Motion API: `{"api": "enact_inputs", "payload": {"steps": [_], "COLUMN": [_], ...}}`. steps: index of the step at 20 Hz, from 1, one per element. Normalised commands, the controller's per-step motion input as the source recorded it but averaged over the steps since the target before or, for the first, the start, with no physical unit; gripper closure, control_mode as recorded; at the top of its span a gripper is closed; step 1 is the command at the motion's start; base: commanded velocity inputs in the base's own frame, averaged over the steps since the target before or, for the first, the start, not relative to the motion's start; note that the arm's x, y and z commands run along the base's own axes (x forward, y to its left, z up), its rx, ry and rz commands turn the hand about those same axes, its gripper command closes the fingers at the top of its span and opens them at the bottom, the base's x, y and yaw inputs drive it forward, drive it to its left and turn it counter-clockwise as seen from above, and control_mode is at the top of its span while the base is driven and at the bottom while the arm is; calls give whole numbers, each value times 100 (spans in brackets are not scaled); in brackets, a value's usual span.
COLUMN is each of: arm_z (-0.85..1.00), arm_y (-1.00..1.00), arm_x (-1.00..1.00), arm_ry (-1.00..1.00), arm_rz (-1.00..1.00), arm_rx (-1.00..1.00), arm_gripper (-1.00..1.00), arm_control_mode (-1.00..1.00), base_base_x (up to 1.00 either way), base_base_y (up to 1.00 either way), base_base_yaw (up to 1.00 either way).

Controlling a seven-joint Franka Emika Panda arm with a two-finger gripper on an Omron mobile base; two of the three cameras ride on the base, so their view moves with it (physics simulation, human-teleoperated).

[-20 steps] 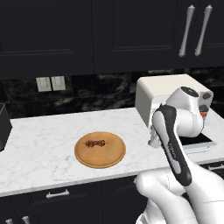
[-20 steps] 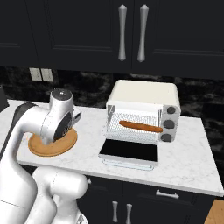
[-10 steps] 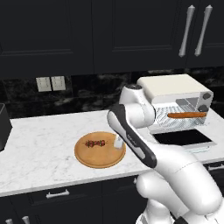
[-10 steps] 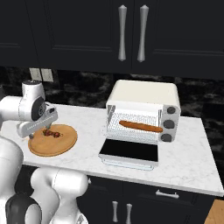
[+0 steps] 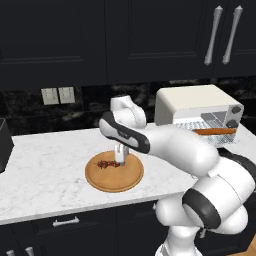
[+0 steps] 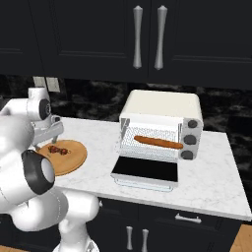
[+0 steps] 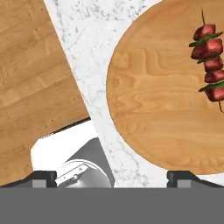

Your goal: Pick up the kebab skewer and baguette bread, and place them inside the toaster oven. Close the toaster oven door and start by setting the timer.

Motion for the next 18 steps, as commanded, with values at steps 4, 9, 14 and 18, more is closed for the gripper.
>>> {"api": "enact_inputs", "payload": {"steps": [4,9,14,18], "arm_z": [-53,-28,-3,-18], "arm_y": [0,-16,-28,-2], "arm_x": [1,0,5,16], "arm_ry": [1,-1,0,0], "arm_rz": [17,10,4,1], "arm_rx": [-12,-1,0,0], "arm_gripper": [-100,-100,-100,-100], "arm_control_mode": [-100,-100,-100,-100], "base_base_x": [0,0,0,0], "base_base_y": [0,0,0,0], "base_base_yaw": [0,0,0,0]}}
